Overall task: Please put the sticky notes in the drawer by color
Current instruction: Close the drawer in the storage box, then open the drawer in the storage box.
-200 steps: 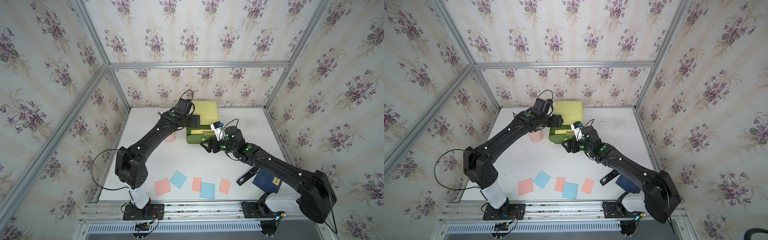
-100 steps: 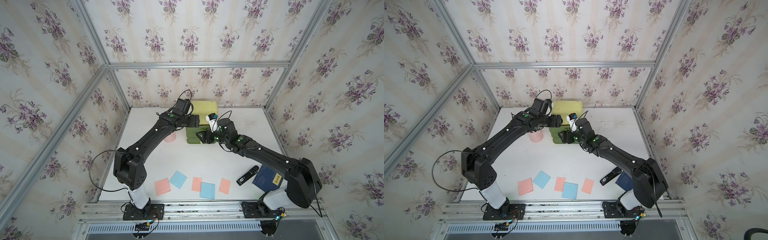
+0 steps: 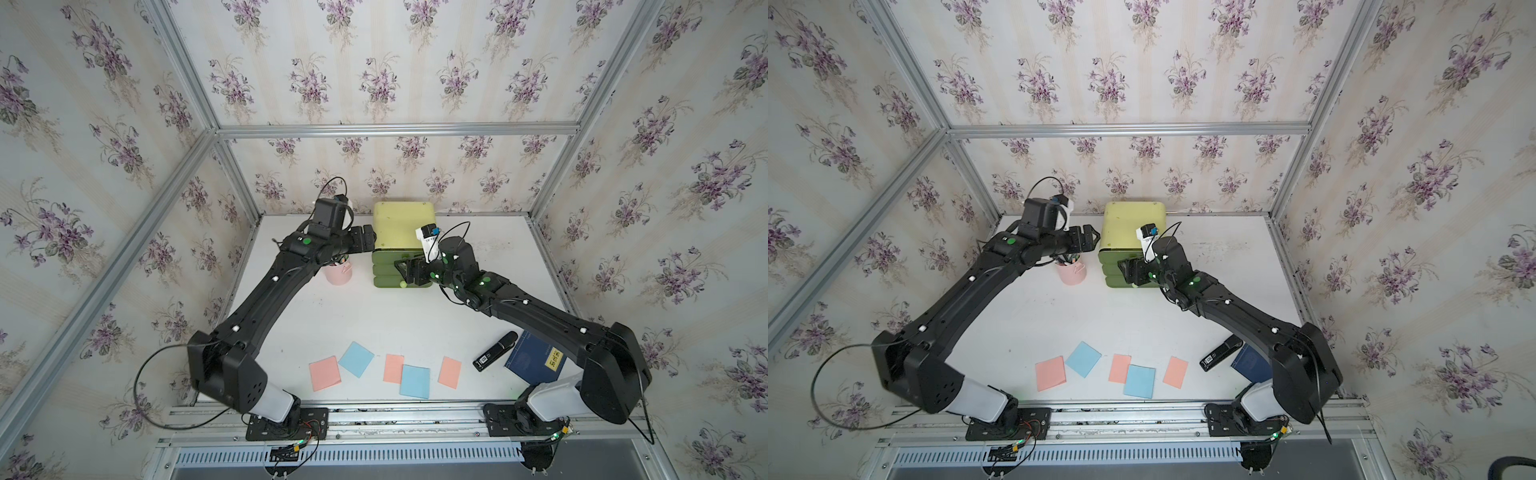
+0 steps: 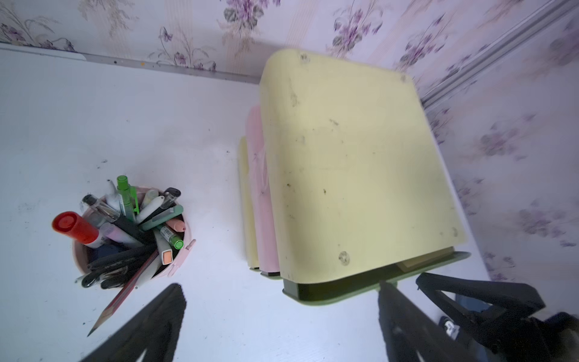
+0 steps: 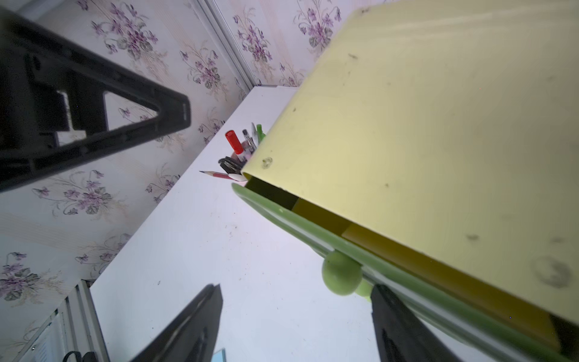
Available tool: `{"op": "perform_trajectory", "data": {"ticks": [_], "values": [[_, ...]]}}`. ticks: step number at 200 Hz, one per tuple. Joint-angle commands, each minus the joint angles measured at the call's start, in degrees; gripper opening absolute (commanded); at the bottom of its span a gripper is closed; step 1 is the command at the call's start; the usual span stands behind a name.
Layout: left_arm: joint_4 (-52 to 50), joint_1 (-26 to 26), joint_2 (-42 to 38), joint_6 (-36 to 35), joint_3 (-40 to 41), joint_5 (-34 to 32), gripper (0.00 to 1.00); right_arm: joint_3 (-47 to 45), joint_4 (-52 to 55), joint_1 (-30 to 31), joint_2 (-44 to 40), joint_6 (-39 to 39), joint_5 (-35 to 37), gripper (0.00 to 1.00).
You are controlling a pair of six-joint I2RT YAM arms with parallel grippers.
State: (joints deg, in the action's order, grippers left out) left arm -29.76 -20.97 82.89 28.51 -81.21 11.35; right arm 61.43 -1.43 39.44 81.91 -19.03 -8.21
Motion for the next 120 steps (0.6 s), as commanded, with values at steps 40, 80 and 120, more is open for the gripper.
{"op": "perform_trajectory", "data": {"ticks": [40, 80, 120], "values": [[50.70, 0.06, -11.48, 32.94, 32.37, 22.35, 0.98, 6.47, 9.40, -7.73, -4.30, -3.40, -6.14, 0.78], [59.61, -4.20, -7.12, 39.28, 41.79, 18.07, 0.96, 9.48, 14.76, -15.80, -0.26, -1.34, -10.19, 0.76], [71.28, -6.50, 2.21, 43.81, 44.92, 16.86, 0.95, 10.54, 12.57, -21.22, 4.13, -2.63, -15.48, 0.65]]}}
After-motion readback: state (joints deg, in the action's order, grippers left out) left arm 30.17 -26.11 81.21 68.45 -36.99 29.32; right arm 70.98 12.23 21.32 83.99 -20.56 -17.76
